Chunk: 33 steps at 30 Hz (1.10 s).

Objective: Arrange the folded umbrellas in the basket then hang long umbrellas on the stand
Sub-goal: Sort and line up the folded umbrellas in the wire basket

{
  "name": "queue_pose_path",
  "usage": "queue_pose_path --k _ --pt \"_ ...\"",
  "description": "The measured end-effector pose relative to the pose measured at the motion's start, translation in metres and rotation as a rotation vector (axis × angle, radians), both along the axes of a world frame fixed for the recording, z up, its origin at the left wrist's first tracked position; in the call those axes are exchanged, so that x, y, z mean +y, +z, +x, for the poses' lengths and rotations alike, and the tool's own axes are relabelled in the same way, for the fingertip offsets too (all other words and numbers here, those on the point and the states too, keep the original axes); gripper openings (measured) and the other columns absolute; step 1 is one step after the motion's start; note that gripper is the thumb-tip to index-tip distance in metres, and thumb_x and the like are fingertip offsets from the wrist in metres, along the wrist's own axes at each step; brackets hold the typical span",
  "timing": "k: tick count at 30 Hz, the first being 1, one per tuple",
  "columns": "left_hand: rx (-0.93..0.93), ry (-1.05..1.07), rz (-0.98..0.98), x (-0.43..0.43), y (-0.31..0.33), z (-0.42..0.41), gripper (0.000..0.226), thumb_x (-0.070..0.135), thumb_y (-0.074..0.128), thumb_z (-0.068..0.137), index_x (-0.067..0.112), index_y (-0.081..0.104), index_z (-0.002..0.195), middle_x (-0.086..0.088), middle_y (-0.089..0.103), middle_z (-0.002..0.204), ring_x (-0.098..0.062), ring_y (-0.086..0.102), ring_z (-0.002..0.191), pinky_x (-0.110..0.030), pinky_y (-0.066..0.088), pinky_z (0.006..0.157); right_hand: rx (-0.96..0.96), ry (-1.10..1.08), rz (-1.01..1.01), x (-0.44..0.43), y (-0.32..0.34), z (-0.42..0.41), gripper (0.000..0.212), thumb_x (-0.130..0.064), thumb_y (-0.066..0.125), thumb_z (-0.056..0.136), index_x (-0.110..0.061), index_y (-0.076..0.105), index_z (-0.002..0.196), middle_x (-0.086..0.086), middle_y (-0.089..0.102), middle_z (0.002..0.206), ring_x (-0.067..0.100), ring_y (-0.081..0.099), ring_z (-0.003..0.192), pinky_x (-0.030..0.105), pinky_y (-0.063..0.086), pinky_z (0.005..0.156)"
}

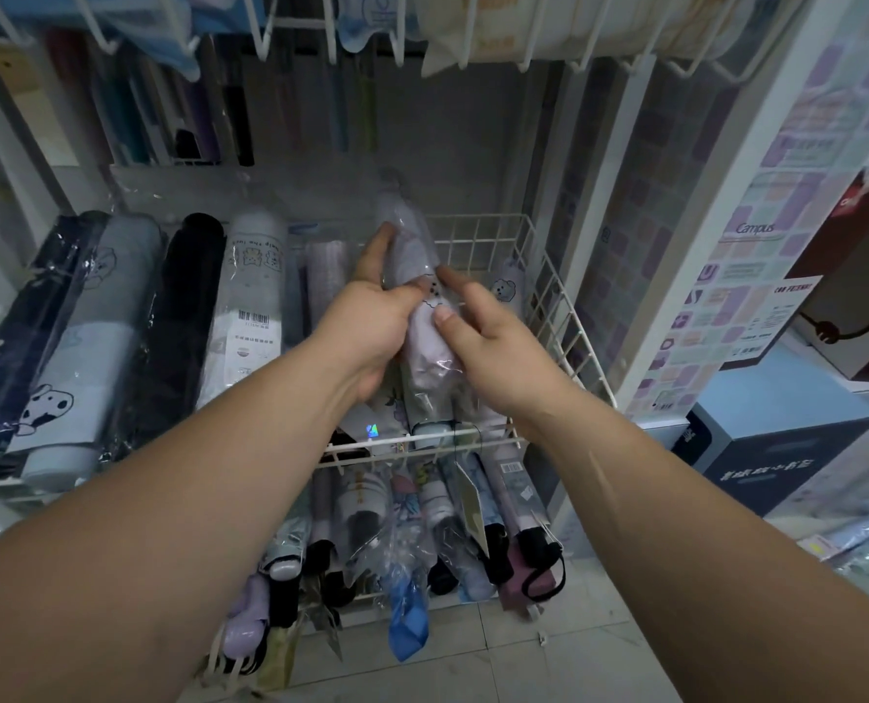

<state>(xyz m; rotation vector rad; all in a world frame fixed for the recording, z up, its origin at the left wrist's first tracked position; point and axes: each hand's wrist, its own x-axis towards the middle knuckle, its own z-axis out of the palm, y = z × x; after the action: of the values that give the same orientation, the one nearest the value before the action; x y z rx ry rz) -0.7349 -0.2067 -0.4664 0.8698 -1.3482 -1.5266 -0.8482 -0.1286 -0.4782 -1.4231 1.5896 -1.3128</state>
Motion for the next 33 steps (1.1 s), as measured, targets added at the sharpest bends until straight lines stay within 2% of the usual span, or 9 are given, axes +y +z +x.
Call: queue_pose_path --k 3,6,10,15,18,21,23,30,33 --pt "-0.079 -0.001 -0.041 -0.001 -0.004 0.005 0.072 0.006 0.06 0.096 0.039 0.031 0.153 -0.002 0.053 0.145 -0.016 0.064 0.116 -0.032 0.055 0.095 0.108 -0.075 0.029 -0.004 0.006 -0.012 0.039 -0.03 0.048 0.105 -0.025 0.052 0.143 -0.002 0.063 0.134 0.012 0.059 0.122 0.03 0.044 0.108" --pt "-0.219 0.019 -0.138 -0.003 -0.012 0.008 0.073 0.01 0.064 0.094 0.042 0.032 0.152 0.003 0.048 0.147 -0.013 0.057 0.123 -0.031 0.05 0.103 0.477 -0.224 0.156 -0.017 0.007 -0.03 0.043 -0.026 0.049 0.099 -0.025 0.053 0.142 0.012 0.063 0.131 0.026 0.06 0.115 0.028 0.047 0.092" --pt "-0.284 0.042 -0.177 -0.006 -0.022 0.014 0.073 0.009 0.064 0.093 0.044 0.034 0.15 0.002 0.045 0.151 -0.015 0.053 0.128 -0.034 0.046 0.109 0.762 -0.229 0.436 -0.028 -0.001 -0.037 0.06 -0.04 0.058 0.093 -0.027 0.04 0.149 0.014 0.043 0.148 0.037 0.045 0.134 0.04 0.045 0.107" --pt "-0.313 0.024 -0.184 -0.007 -0.031 0.017 0.073 0.013 0.066 0.091 0.05 0.035 0.147 0.002 0.046 0.152 -0.018 0.054 0.13 -0.04 0.047 0.108 0.703 -0.232 0.566 -0.028 -0.01 -0.037 0.081 -0.048 0.068 0.089 -0.032 0.025 0.155 0.02 0.013 0.159 0.044 0.051 0.129 0.046 0.045 0.11" --pt "-0.317 0.034 -0.189 -0.005 -0.033 0.018 0.072 0.012 0.065 0.092 0.045 0.036 0.149 0.001 0.045 0.153 -0.017 0.053 0.131 -0.038 0.046 0.109 0.703 -0.215 0.575 -0.029 -0.013 -0.038 0.092 -0.054 0.071 0.084 -0.03 0.019 0.156 0.021 0.033 0.153 0.041 0.052 0.129 0.044 0.048 0.106" --pt "-0.356 0.048 -0.213 -0.003 -0.033 0.018 0.07 0.011 0.062 0.096 0.04 0.032 0.152 0.002 0.04 0.156 -0.008 0.047 0.128 -0.016 0.043 0.095 0.78 -0.209 0.555 -0.029 -0.015 -0.035 0.105 -0.065 0.072 0.073 -0.032 0.017 0.155 0.017 0.052 0.142 0.038 0.048 0.131 0.042 0.044 0.107" --pt "-0.363 0.054 -0.228 -0.002 -0.032 0.017 0.069 0.01 0.061 0.097 0.038 0.031 0.153 0.002 0.037 0.157 -0.006 0.044 0.127 -0.011 0.04 0.088 0.8 -0.209 0.539 -0.029 -0.015 -0.034 0.101 -0.061 0.074 0.073 -0.034 0.02 0.154 0.018 0.05 0.141 0.039 0.046 0.131 0.042 0.042 0.108" --pt "-0.381 0.047 -0.225 0.002 -0.029 0.018 0.07 0.01 0.061 0.097 0.038 0.031 0.154 0.001 0.032 0.161 -0.012 0.039 0.139 -0.026 0.038 0.109 0.647 -0.175 0.489 -0.026 -0.011 -0.036 0.083 -0.029 0.071 0.083 -0.037 0.029 0.154 0.02 0.039 0.142 0.036 0.057 0.118 0.033 0.049 0.102" --pt "-0.39 0.032 -0.214 0.002 -0.029 0.018 0.07 0.011 0.06 0.097 0.039 0.031 0.154 0.002 0.032 0.16 -0.013 0.041 0.138 -0.025 0.039 0.106 0.763 -0.229 0.367 -0.028 0.001 -0.047 0.073 -0.022 0.068 0.086 -0.041 0.038 0.149 0.018 0.039 0.138 0.036 0.059 0.113 0.032 0.049 0.101"
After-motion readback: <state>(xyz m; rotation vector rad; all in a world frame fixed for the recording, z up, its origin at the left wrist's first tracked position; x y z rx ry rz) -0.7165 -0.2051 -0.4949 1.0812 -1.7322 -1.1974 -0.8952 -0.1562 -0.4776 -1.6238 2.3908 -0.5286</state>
